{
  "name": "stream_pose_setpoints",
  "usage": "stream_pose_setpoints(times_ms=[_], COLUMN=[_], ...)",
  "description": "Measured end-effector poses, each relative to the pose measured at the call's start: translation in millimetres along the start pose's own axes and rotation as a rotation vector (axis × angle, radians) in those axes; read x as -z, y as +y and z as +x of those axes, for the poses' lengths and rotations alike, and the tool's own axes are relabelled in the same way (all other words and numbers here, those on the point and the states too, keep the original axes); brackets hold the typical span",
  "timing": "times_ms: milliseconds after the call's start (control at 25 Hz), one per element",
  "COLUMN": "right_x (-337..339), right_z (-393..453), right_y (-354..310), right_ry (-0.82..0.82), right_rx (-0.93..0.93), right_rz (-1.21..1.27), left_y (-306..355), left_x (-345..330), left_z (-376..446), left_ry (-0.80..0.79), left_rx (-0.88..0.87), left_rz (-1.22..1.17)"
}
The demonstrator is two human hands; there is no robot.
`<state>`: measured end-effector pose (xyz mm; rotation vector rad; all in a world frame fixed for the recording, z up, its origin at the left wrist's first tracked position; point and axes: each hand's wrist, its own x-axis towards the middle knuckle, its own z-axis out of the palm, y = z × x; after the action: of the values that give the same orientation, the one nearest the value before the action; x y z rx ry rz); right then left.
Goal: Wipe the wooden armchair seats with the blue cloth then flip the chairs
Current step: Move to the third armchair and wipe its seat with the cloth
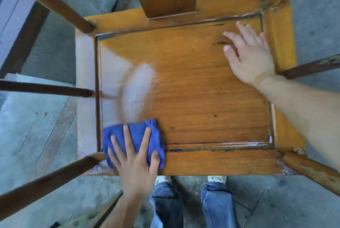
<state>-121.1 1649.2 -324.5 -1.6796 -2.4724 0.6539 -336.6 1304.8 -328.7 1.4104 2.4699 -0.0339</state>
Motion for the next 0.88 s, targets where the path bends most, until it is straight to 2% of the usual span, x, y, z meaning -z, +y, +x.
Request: stream_pose_setpoints(times_ms=[120,200,280,360,400,520,640,720,880], right_x=[10,24,40,52,57,75,93,91,68], right_z=[-3,8,20,31,35,51,69,73,55], right_y=[4,1,-1,-1,0,14,27,31,24], right_ry=[0.225,0.281,0.238,0.129,0.059,-0.073,-0.096,-0.113,-0.196], right_rx=[-0.104,-0.213,-0.35,-0.368,-0.346,-0.322,-0.322,-0.259,-0.12], right_rz=[0.301,0.392,0.444,0.425,0.394,0.257,0.172,0.141,0.048], left_y=[45,89,132,173,196,269,314,321,292], left_x=[-8,-7,-4,2,5,17,22,16,-5], left_z=[-13,10,42,95,129,221,262,249,158], left_ry=[-0.059,-0.053,-0.029,0.007,0.032,0.044,-0.004,-0.001,0.024], left_rx=[-0.096,-0.257,-0.482,-0.67,-0.703,-0.625,-0.473,-0.471,-0.708], left_rz=[0.03,0.063,0.124,0.175,0.179,0.159,0.11,0.091,0.071])
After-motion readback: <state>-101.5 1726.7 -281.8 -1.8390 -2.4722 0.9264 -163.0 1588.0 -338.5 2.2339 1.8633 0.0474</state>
